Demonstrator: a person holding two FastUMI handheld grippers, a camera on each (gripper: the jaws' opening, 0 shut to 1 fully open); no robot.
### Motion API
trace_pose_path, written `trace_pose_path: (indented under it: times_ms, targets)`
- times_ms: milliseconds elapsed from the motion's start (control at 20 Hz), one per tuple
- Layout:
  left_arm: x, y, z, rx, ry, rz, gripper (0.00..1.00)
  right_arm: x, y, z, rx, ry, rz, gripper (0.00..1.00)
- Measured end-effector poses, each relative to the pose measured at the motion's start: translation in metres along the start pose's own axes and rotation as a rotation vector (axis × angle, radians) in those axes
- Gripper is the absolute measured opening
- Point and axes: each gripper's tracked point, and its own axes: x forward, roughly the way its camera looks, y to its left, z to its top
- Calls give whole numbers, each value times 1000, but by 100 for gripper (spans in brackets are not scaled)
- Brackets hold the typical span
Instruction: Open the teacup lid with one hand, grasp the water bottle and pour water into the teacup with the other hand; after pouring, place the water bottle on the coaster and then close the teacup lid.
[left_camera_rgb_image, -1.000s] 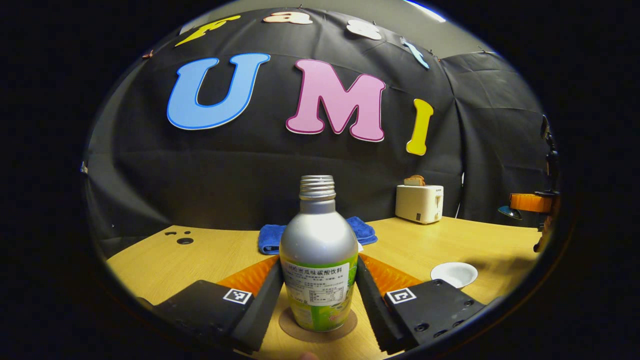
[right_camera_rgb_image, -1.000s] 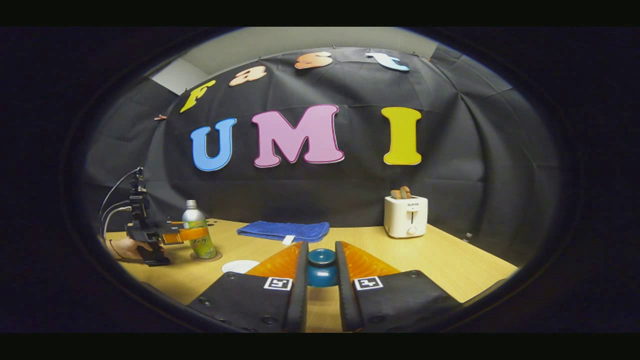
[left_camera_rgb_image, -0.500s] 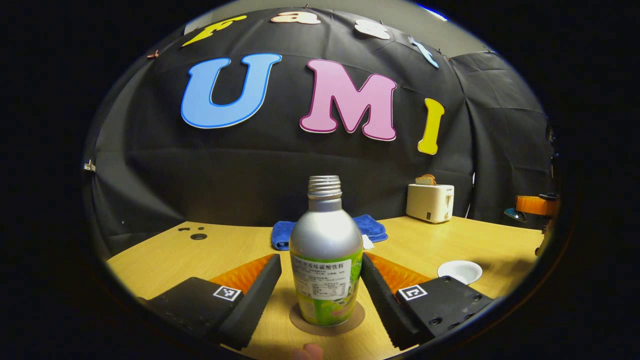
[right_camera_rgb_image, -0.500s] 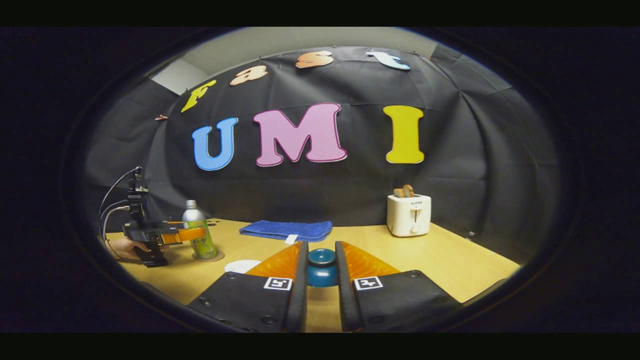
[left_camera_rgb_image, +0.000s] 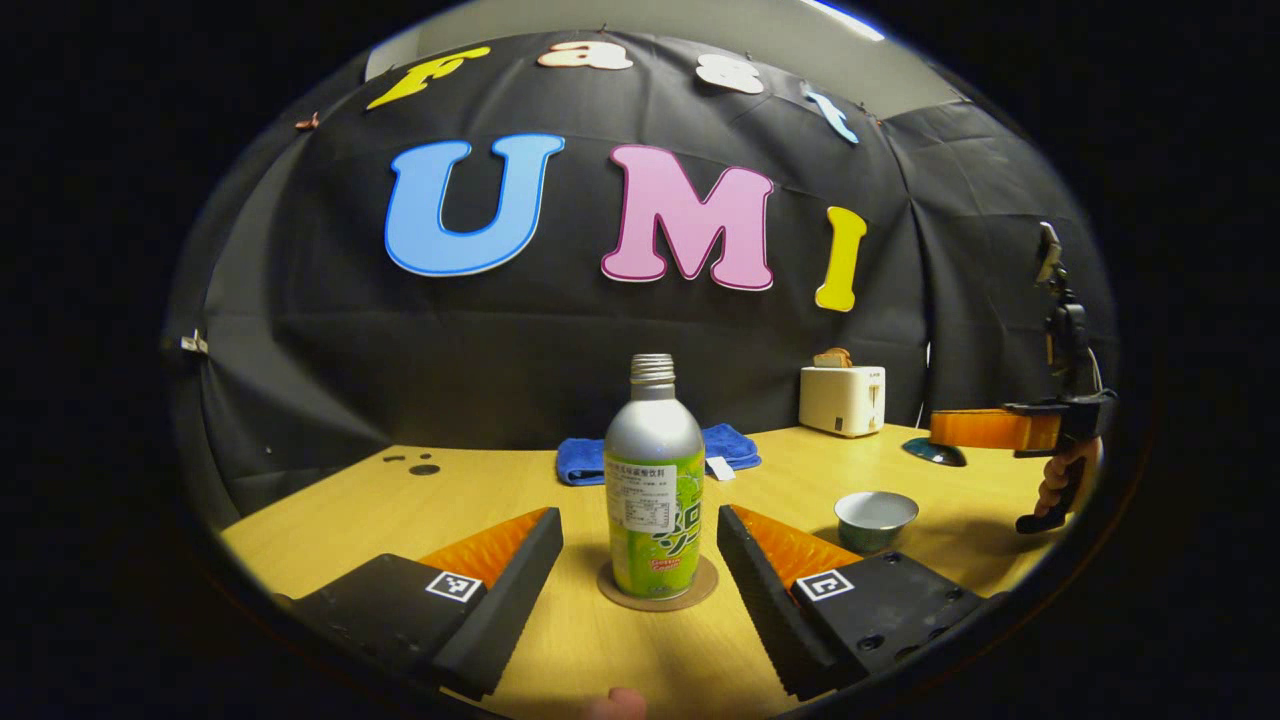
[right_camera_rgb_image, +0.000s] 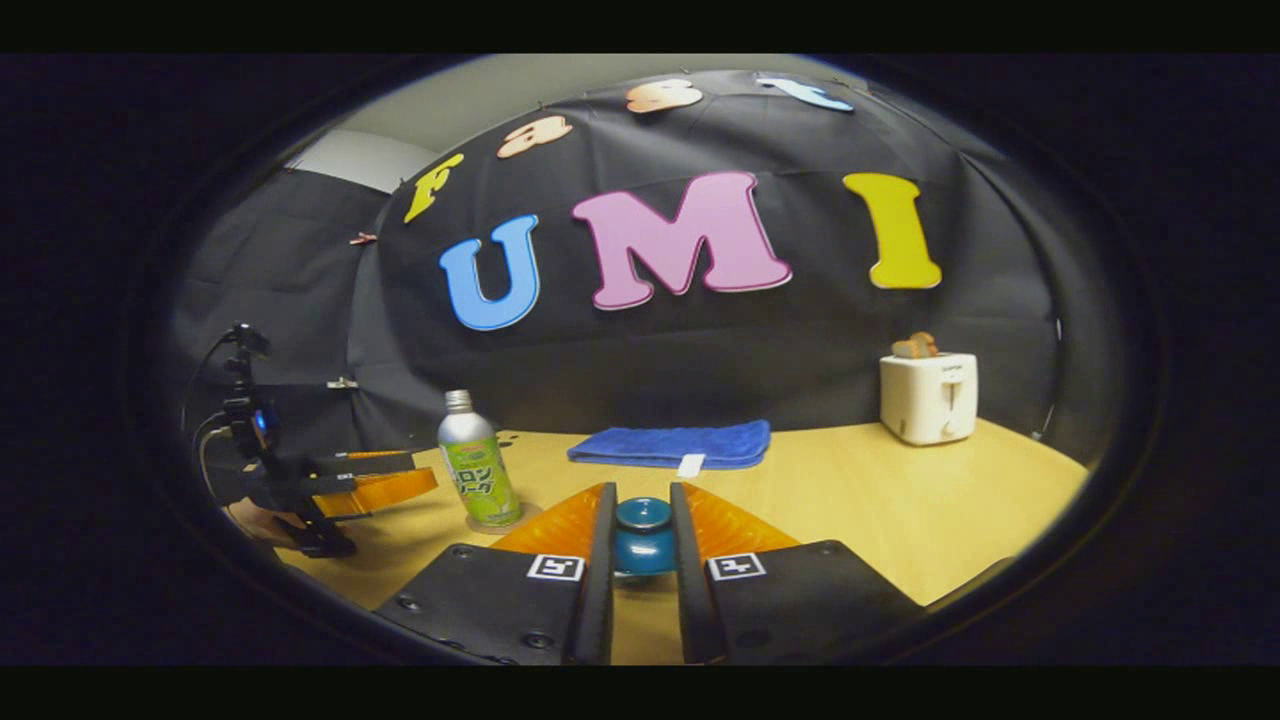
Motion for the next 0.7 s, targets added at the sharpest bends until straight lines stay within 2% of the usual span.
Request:
trace_pose_path:
  times_ms: [100, 200, 250, 300, 400, 500, 550, 600, 700]
  targets:
    - [-10, -2, 2, 9, -16, 4, 98, 9, 5, -11, -13, 41, 0, 35]
    - [-13, -7, -3, 1, -4, -7, 98, 18, 6, -18, -28, 68, -14, 26]
    - [-13, -6, -4, -2, 3, -10, 98, 22, 8, -23, -27, 84, -16, 30]
    - [-13, -4, -6, -10, 12, -10, 98, 26, 12, -27, -19, 94, -11, 26]
    - [-12, -5, -5, -39, 13, -22, 98, 30, 16, -34, -27, 112, -13, 26]
    - [-12, -4, -6, -40, 9, -30, 98, 30, 14, -37, -51, 122, -24, 30]
    - [-11, -7, -5, -33, 12, -41, 98, 30, 14, -38, -58, 123, -26, 26]
    - [-11, -9, -8, -35, 19, -51, 98, 30, 12, -38, -64, 122, -33, 30]
    - [-10, -10, -7, -35, 20, -58, 98, 32, 9, -38, -78, 123, -46, 30]
